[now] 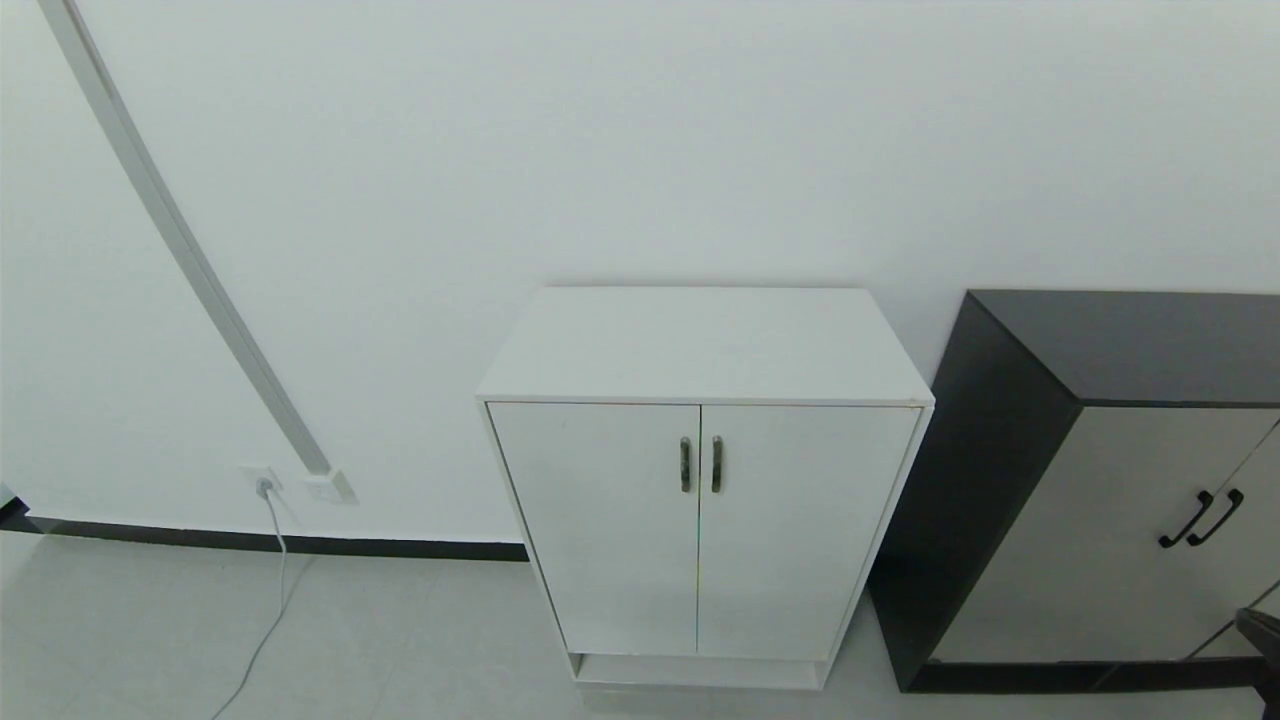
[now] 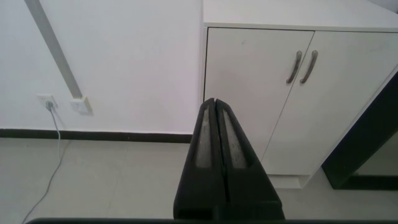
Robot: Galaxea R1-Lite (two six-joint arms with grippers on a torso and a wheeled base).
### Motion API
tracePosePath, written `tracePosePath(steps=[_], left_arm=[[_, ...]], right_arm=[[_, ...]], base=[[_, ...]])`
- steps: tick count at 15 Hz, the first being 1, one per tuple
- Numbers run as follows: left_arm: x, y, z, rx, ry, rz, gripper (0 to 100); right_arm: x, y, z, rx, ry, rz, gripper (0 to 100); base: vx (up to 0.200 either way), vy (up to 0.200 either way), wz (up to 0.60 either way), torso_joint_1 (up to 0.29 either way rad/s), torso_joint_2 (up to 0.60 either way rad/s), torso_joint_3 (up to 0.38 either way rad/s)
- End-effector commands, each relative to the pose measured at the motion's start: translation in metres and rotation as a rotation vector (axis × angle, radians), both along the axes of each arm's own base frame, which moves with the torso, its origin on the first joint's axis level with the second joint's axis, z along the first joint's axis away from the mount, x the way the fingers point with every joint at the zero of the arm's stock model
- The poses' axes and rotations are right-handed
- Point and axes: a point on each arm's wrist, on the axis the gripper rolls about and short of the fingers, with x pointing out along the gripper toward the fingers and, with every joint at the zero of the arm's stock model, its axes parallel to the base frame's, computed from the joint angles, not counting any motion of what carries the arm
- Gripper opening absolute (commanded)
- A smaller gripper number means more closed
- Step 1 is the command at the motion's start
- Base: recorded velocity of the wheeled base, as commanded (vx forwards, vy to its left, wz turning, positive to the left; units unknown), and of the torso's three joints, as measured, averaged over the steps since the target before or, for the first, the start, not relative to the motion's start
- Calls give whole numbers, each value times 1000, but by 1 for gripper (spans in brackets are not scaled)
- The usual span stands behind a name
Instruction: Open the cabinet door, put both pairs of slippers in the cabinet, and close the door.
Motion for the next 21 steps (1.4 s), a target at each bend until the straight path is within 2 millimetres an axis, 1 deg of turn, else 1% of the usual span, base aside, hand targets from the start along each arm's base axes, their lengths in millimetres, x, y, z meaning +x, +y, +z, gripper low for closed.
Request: tracePosePath(steps=[1, 2, 4, 6, 7, 8, 9, 12, 14, 16, 19, 21], left_arm=[[0, 0, 0, 1, 1, 0, 0], [0, 0, 0, 1, 1, 0, 0], [0, 0, 0, 1, 1, 0, 0], [0, 0, 0, 1, 1, 0, 0], [0, 0, 0, 1, 1, 0, 0], [0, 0, 0, 1, 1, 0, 0], [0, 0, 0, 1, 1, 0, 0], [0, 0, 0, 1, 1, 0, 0], [0, 0, 0, 1, 1, 0, 0], [0, 0, 0, 1, 1, 0, 0], [0, 0, 0, 1, 1, 0, 0], [0, 0, 0, 1, 1, 0, 0]], right_arm=[[-15, 0, -4, 10, -5, 18, 0], [-25, 1, -8, 17, 19, 45, 0], [-37, 1, -13, 32, 50, 93, 0], [-47, 2, -22, 37, 124, 112, 0], [-52, 2, -26, 37, 164, 120, 0], [-52, 2, -26, 37, 164, 120, 0], [-60, 3, -32, 34, 206, 159, 0], [-68, 4, -37, 29, 236, 204, 0], [-69, 4, -37, 30, 232, 210, 0], [-72, 4, -36, 26, 191, 219, 0], [-81, 4, -35, 13, 92, 340, 0], [-82, 4, -34, 21, 80, 361, 0]], base=[[0, 0, 0, 0, 0, 0], [0, 0, 0, 0, 0, 0], [0, 0, 0, 0, 0, 0], [0, 0, 0, 0, 0, 0], [0, 0, 0, 0, 0, 0], [0, 0, 0, 0, 0, 0], [0, 0, 0, 0, 0, 0], [0, 0, 0, 0, 0, 0], [0, 0, 0, 0, 0, 0], [0, 0, 0, 0, 0, 0], [0, 0, 0, 0, 0, 0], [0, 0, 0, 0, 0, 0]])
